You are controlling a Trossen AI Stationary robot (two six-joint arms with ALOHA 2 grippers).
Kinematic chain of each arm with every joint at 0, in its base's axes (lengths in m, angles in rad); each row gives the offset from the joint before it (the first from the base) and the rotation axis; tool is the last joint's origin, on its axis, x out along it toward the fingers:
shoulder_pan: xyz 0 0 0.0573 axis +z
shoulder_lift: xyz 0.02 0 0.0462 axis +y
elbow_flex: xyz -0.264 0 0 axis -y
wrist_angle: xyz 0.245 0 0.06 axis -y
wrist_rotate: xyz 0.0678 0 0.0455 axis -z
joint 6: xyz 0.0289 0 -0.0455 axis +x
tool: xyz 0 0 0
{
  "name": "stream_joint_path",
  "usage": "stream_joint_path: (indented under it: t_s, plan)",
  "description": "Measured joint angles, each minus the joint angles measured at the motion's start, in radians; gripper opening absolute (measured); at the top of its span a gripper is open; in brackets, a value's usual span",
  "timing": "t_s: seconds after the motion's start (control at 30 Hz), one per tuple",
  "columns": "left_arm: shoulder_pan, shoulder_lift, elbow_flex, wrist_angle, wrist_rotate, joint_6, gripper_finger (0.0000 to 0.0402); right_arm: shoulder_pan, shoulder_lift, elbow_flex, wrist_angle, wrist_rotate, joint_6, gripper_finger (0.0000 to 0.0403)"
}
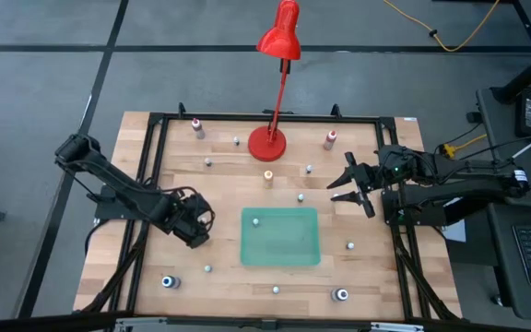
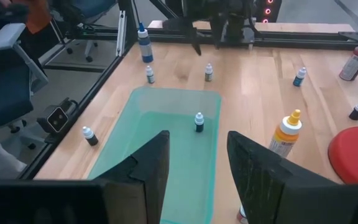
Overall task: Pick & Place food coloring
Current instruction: Put the small green food coloring bottle into the blue bin
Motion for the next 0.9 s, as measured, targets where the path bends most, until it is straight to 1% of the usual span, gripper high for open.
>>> stream_joint_path:
  t_s: [0.17,0.37,0.47,0.7,0.9]
  plan:
    - [0.003,0.0,-0.085,0.107,0.003,0.0,0.0256,0.0,0.0,0.0,0.0,0.0,0.003,0.0163]
    - [0.038,0.0,-0.152,0.23,-0.002,0.037,0.0253,0.0,0.0,0.0,0.0,0.0,0.003,0.0163]
    - [0.063,0.0,-0.18,0.271,0.027,0.066,0.0245,0.0,0.0,0.0,0.0,0.0,0.003,0.0163]
    - [0.093,0.0,-0.227,0.313,0.039,0.071,0.022,0.0,0.0,0.0,0.0,0.0,0.006,0.0163]
    - [0.1,0.0,-0.245,0.357,0.06,0.079,0.0181,0.0,0.0,0.0,0.0,0.0,0.006,0.0163]
